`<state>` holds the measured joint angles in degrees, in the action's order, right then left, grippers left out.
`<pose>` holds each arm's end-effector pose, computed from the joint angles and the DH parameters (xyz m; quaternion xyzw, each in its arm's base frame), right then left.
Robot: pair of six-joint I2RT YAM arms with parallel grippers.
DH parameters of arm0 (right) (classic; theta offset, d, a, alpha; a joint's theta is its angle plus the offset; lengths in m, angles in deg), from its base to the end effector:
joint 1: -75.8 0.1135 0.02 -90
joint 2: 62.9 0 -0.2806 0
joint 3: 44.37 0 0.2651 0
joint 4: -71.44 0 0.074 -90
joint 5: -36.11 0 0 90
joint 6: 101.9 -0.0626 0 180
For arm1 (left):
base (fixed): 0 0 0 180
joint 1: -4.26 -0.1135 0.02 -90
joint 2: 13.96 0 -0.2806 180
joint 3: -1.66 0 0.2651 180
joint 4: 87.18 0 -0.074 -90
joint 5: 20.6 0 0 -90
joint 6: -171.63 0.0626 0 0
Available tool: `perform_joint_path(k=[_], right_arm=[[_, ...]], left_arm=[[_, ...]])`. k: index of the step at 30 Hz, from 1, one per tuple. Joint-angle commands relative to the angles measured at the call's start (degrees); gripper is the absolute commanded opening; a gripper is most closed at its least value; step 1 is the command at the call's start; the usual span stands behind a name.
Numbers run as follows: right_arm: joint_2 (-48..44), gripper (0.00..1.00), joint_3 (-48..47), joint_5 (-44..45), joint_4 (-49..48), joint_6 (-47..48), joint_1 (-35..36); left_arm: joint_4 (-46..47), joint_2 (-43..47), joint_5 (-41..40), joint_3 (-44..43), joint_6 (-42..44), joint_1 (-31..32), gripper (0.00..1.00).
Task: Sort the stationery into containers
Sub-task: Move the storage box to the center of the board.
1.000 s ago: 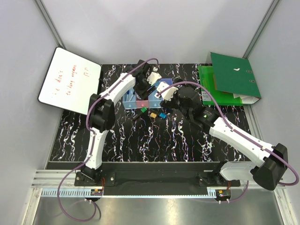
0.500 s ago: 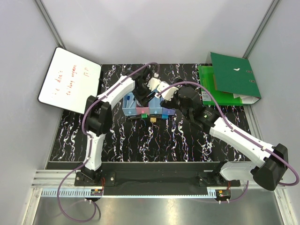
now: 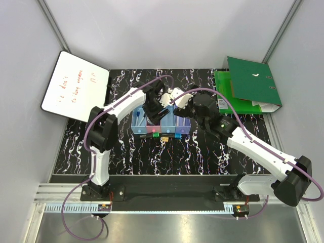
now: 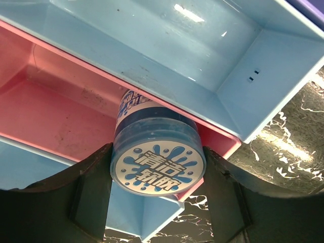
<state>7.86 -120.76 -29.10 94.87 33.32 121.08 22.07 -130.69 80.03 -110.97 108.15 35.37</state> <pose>0.2409 0.2060 0.3644 -0.4714 0.6454 -0.1731 0.5756 0.3759 -0.2404 0.2143 0.4864 0.8589 -0.0970 0.1275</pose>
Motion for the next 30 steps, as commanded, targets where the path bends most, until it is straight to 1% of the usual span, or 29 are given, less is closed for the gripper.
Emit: perform_joint_path(k=[1,8,13,30], right_arm=[[-2.03,1.0,-0.32,-0.1,-2.61,-0.39,0.25],[-2.38,1.0,0.55,-0.1,-2.61,-0.39,0.25],[-2.65,1.0,0.91,-0.19,-2.61,-0.3,0.34],[-2.3,1.0,1.96,-0.98,-2.88,-1.0,0.43]], left_arm=[[1.24,1.42,0.44,-2.22,-0.07,0.26,0.0],[1.6,-4.73,-2.28,-11.0,-0.59,0.09,0.0],[1.68,-8.42,-2.72,-16.46,-0.51,-0.7,0.0],[2.74,-15.99,-7.64,-26.04,0.02,-1.76,0.0]])
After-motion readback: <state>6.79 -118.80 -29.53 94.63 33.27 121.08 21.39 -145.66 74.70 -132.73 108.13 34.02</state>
